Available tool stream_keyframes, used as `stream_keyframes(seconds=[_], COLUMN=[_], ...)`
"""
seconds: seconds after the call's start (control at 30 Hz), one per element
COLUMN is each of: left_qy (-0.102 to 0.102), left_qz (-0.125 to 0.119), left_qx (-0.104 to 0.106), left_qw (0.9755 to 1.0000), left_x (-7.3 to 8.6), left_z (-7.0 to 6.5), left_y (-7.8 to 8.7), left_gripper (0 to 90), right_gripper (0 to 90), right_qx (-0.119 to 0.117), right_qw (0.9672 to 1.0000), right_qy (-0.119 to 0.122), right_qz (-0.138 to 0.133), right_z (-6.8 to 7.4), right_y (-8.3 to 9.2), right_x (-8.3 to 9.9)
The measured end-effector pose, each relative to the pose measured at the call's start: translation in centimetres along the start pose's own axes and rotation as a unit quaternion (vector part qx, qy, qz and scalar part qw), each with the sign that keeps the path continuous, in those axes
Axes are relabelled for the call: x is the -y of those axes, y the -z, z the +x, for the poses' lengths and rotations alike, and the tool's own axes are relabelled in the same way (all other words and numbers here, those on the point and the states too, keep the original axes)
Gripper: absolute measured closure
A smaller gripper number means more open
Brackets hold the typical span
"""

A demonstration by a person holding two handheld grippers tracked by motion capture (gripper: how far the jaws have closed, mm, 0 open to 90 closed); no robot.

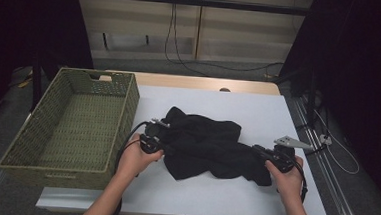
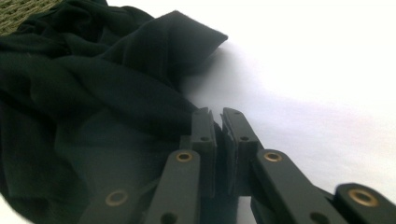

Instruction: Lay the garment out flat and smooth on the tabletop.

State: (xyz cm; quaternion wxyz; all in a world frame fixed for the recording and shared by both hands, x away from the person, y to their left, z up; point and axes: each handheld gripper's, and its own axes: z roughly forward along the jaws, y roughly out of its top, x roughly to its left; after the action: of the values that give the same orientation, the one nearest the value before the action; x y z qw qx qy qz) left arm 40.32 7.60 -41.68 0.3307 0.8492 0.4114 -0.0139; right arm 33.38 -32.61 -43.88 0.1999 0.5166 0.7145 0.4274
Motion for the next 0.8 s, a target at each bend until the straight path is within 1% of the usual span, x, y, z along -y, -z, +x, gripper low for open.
stream_keyframes(seconds=[0.03,0.07,0.13,0.23,0.27,0.33,0.4,0.43,0.5,0.57,0.63,0.73,0.8], left_qy=[0.003,0.002,0.003,0.001,0.003,0.0,-0.002,-0.005,-0.006,-0.006,-0.006,-0.007,-0.008], left_qz=[0.001,0.002,0.005,0.006,0.002,-0.003,-0.009,-0.007,-0.014,-0.019,-0.017,-0.016,-0.017], left_qx=[-0.005,-0.001,-0.005,-0.008,-0.008,-0.003,-0.006,-0.004,-0.006,-0.006,-0.002,-0.002,-0.002], left_qw=[1.0,1.0,1.0,1.0,1.0,1.0,0.9999,1.0,0.9999,0.9998,0.9998,0.9998,0.9998], left_x=[0.0,0.1,0.1,0.2,0.2,0.2,0.2,0.1,0.1,0.1,0.1,0.1,0.1], left_z=[0.1,0.2,0.2,0.4,0.5,0.5,0.5,0.5,0.5,0.5,0.4,0.4,0.4], left_y=[0.1,0.1,-0.1,-0.3,-0.4,-0.5,-0.6,-0.7,-0.7,-0.7,-0.7,-0.7,-0.7], left_gripper=[86.6,86.6,86.5,86.4,86.4,86.1,85.5,85.4,85.0,84.2,83.5,83.8,83.8], right_gripper=[83.1,82.4,80.7,78.3,76.9,75.9,72.1,70.2,65.9,62.1,56.8,51.1,48.0], right_qx=[-0.002,-0.001,0.005,0.005,0.003,0.0,-0.001,0.001,0.005,0.008,0.013,0.004,-0.013], right_qw=[1.0,1.0,1.0,1.0,0.9999,0.9998,0.9997,0.9996,0.9995,0.9994,0.9994,0.9993,0.999], right_qy=[0.0,0.002,0.007,0.006,0.009,0.017,0.021,0.025,0.028,0.03,0.028,0.022,0.025], right_qz=[0.002,0.003,0.003,-0.003,-0.008,-0.011,-0.012,-0.011,-0.009,-0.013,-0.018,-0.029,-0.034], right_z=[0.1,0.2,0.3,0.3,0.4,0.7,1.0,1.1,1.4,1.5,1.5,1.4,1.6], right_y=[-0.1,-0.1,-0.1,0.0,0.1,0.2,0.3,0.2,0.1,0.2,0.4,0.7,0.9], right_x=[0.0,-0.1,-0.1,-0.2,-0.2,-0.4,-0.4,-0.5,-0.5,-0.5,-0.6,-0.6,-0.6])
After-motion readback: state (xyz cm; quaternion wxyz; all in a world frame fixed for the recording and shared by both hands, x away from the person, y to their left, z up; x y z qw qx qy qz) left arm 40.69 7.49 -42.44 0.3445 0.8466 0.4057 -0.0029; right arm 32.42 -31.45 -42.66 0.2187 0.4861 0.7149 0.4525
